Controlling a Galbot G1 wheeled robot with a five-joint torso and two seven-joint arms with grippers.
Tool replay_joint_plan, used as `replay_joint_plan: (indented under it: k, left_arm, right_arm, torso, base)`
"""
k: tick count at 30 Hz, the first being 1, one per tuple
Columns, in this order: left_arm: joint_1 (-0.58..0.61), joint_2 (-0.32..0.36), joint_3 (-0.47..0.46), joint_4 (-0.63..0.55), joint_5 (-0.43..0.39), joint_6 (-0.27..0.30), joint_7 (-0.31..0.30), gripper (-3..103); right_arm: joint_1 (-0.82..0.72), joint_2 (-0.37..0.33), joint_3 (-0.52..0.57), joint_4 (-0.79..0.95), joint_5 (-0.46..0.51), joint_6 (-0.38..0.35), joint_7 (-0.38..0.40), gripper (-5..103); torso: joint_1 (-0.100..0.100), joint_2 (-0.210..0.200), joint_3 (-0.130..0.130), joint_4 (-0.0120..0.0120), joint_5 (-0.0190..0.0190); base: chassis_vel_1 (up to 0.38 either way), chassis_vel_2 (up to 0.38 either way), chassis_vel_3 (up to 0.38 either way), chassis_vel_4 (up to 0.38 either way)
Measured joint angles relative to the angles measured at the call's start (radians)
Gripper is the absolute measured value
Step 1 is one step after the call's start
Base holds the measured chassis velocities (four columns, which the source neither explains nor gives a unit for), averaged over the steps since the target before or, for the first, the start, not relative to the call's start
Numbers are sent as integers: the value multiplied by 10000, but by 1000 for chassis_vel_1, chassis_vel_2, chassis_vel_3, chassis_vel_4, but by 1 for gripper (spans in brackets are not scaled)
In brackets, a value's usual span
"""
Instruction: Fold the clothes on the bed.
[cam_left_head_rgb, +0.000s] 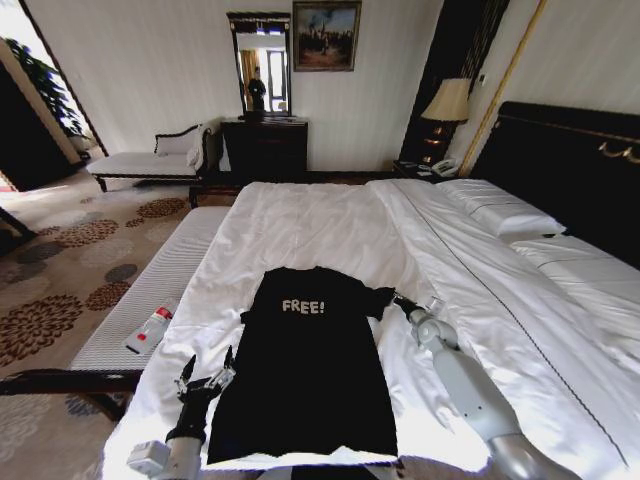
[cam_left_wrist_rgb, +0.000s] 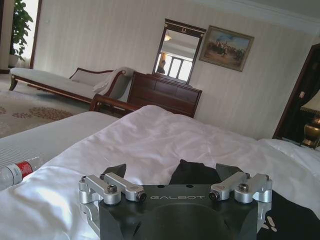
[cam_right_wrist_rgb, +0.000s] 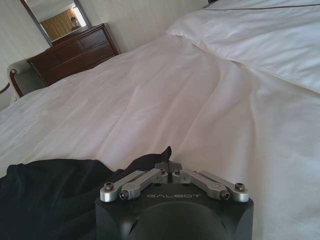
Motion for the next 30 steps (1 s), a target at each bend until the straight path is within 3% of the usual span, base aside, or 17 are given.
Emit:
replay_joint_plan:
  k: [16,30]
  left_arm:
    - [82,-71,-60,-6,-1,-82,9,100]
    - [77,-24,-201,63,-256,-138,18,100]
  right_arm:
    - [-545,147,-1074,2386,-2036,306,-286,0]
    - [-689,609,-2014,2881,-2523,207,-286,0]
  torso:
    - [1,0,0,0,-3]
    - [0,0,0,1,-2]
  base:
    - [0,0,0,0]
    - [0,0,0,0]
